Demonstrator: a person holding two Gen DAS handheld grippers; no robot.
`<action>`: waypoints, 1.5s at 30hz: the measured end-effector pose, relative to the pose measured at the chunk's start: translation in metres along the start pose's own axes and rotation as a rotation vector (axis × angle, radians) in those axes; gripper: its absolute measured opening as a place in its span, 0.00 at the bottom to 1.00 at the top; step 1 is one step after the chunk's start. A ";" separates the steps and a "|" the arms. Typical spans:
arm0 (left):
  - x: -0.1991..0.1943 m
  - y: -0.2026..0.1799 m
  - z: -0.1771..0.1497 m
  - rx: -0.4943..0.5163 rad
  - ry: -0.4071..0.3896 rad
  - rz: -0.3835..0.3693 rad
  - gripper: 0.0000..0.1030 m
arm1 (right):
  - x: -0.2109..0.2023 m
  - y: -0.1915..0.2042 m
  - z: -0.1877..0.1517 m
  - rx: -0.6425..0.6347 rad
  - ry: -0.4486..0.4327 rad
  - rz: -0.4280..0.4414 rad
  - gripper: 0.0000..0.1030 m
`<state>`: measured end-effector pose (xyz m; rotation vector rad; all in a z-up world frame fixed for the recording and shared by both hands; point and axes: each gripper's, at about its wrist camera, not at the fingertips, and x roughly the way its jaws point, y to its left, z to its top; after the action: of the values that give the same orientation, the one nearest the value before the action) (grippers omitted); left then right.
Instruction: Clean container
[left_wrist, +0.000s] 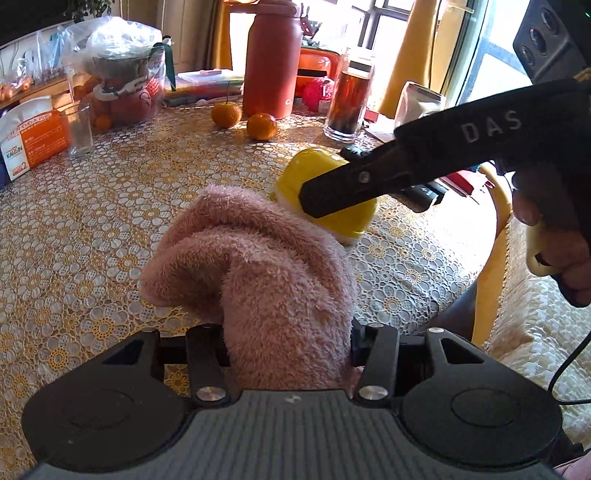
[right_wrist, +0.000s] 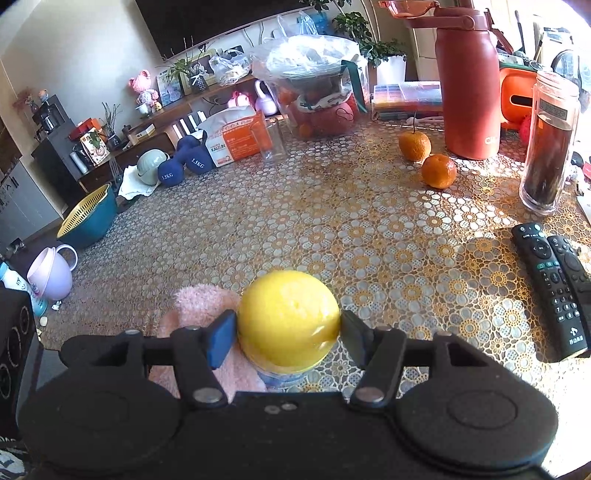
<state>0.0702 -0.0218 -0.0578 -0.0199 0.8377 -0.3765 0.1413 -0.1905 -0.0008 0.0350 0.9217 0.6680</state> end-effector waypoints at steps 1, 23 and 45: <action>0.001 0.004 0.000 -0.010 0.005 0.007 0.48 | 0.000 0.001 0.001 -0.003 0.003 -0.001 0.59; -0.042 0.038 0.002 -0.060 -0.073 0.015 0.48 | -0.009 0.010 -0.013 -0.238 0.044 0.023 0.59; -0.023 0.032 0.042 -0.157 -0.105 -0.025 0.48 | -0.017 0.029 -0.034 -0.477 -0.015 0.008 0.59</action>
<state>0.0970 0.0100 -0.0176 -0.1945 0.7620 -0.3293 0.0936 -0.1852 -0.0009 -0.3804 0.7295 0.8799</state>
